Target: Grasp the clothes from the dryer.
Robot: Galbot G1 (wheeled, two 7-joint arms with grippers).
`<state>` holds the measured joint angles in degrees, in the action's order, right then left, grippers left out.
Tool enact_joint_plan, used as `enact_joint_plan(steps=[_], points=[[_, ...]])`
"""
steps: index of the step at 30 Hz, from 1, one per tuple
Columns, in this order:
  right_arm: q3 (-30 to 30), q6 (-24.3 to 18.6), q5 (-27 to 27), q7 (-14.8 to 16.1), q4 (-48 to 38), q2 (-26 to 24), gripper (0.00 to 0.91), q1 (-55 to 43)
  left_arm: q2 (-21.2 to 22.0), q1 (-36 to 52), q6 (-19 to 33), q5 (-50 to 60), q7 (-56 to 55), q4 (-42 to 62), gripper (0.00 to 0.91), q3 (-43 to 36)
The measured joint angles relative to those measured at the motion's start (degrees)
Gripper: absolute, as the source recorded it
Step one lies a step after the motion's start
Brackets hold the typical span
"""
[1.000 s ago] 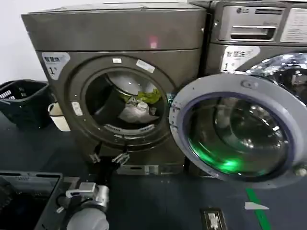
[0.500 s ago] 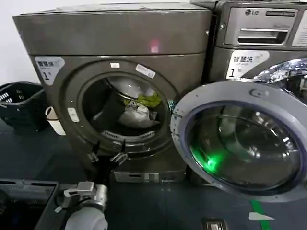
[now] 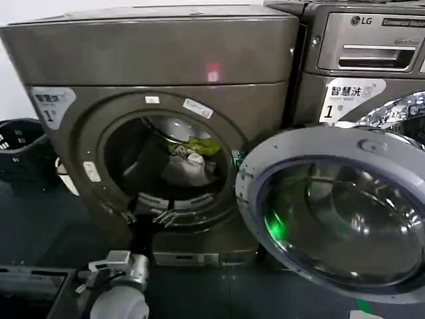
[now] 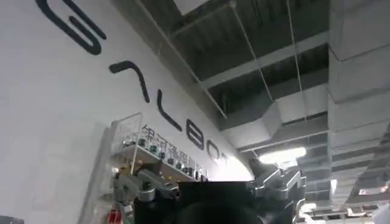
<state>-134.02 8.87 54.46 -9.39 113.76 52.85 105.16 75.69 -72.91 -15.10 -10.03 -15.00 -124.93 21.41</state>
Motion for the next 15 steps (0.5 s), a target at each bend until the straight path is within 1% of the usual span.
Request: enact_joint_plan(steps=[15], points=[[0.1,0.0,0.0,-0.1,0.5,0.1,0.907,0.1,-0.1,0.0,0.0,-0.1,0.3,0.1,0.907,-0.1]])
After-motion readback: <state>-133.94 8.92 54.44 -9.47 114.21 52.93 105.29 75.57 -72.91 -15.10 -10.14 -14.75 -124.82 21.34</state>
